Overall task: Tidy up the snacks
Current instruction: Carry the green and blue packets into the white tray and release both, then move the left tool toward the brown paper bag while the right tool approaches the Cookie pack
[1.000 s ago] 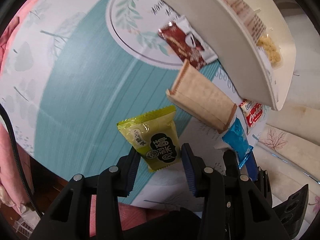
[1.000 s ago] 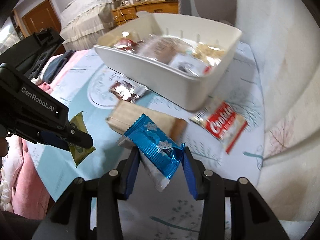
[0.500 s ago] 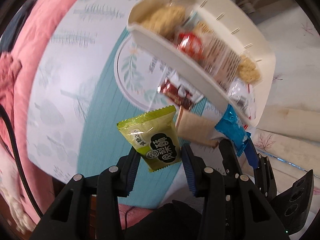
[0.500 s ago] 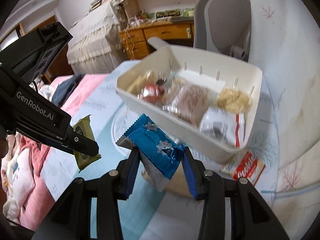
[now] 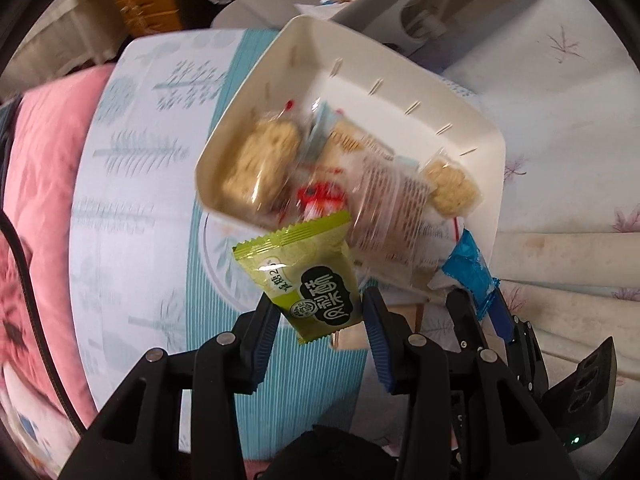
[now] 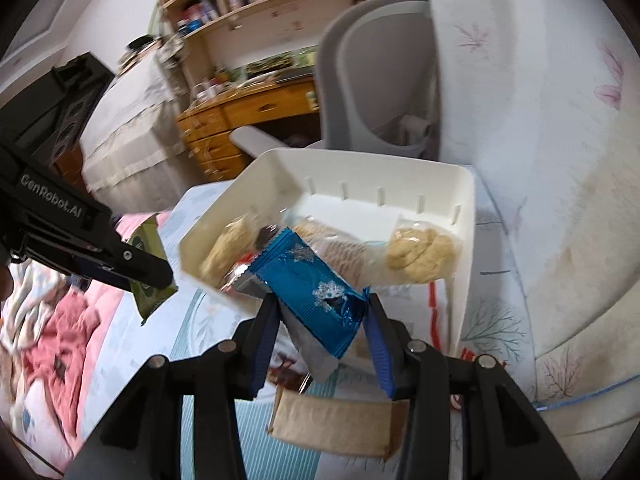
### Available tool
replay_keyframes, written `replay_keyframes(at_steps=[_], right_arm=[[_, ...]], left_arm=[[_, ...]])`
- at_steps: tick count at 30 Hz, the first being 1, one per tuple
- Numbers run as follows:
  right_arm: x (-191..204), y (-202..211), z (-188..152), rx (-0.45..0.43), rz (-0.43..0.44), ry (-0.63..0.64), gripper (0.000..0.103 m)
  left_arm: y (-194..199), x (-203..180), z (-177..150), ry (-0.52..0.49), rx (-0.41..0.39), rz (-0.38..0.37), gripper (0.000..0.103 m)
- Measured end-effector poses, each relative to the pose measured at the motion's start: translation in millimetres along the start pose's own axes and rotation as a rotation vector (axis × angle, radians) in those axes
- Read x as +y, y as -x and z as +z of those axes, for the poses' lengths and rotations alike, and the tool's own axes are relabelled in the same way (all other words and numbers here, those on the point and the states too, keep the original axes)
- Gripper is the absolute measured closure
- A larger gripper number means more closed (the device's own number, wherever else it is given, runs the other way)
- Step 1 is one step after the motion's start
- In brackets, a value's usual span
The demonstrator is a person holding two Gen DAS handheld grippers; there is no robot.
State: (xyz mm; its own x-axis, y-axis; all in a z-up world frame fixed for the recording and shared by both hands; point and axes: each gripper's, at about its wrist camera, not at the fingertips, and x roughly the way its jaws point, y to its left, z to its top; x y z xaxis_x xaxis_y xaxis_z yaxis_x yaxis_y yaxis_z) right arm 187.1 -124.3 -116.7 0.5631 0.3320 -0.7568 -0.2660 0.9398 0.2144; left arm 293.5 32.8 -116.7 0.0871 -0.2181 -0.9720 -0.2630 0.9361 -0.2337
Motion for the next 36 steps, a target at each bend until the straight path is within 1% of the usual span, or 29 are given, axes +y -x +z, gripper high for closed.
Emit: replay_keyframes(at_steps=[1, 3, 5, 8, 10, 14, 16, 18, 19, 20, 21, 24, 30, 33, 34, 36], right_arm=[[-2, -3, 1, -0.005, -0.014, -0.012, 0.060], [-6, -9, 4, -0.016, -0.047, -0.031, 0.060], [-11, -15, 8, -0.019, -0.076, -0.051, 0.060], [-19, -25, 12, -0.023, -0.111, -0.080, 0.060], [-23, -31, 15, -0.027, -0.135, -0.094, 0.060], [-28, -37, 19, -0.031, -0.169, -0.120, 0.059], [-30, -39, 20, -0.025, -0.180, -0.127, 0.056], [-32, -42, 20, -0.007, -0.204, -0.130, 0.046], [-34, -44, 19, 0.002, -0.218, -0.136, 0.037], [-35, -44, 18, 0.006, -0.221, -0.144, 0.030], [-37, -44, 18, 0.005, -0.215, -0.154, 0.028], [-40, -40, 15, 0.009, -0.203, -0.192, 0.027], [-44, -21, 10, -0.014, -0.203, -0.204, 0.027], [-47, -10, 7, -0.025, -0.201, -0.206, 0.027], [-49, -5, 5, -0.028, -0.202, -0.206, 0.027], [-53, 6, 1, -0.032, -0.202, -0.207, 0.027]], left_arm=[[-1, -1, 5, -0.013, -0.005, -0.010, 0.062], [-2, -4, 17, -0.049, -0.040, -0.036, 0.062], [-4, -8, 26, -0.092, -0.080, -0.046, 0.062], [-10, -12, 38, -0.135, -0.116, -0.071, 0.062], [-15, -13, 44, -0.141, -0.115, -0.087, 0.062], [-27, -9, 50, -0.149, -0.092, -0.094, 0.062], [-30, -7, 50, -0.149, -0.087, -0.104, 0.062], [-30, -5, 48, -0.148, -0.089, -0.104, 0.062], [-30, -4, 46, -0.148, -0.090, -0.100, 0.062], [-30, -4, 45, -0.149, -0.092, -0.095, 0.062], [-30, -3, 43, -0.149, -0.093, -0.092, 0.061], [-27, -2, 37, -0.150, -0.098, -0.085, 0.058], [-19, -6, 16, -0.171, -0.118, -0.077, 0.052], [-14, -10, 4, -0.171, -0.124, -0.100, 0.050], [-12, -12, 0, -0.173, -0.132, -0.103, 0.049], [-7, -16, -10, -0.180, -0.156, -0.105, 0.043]])
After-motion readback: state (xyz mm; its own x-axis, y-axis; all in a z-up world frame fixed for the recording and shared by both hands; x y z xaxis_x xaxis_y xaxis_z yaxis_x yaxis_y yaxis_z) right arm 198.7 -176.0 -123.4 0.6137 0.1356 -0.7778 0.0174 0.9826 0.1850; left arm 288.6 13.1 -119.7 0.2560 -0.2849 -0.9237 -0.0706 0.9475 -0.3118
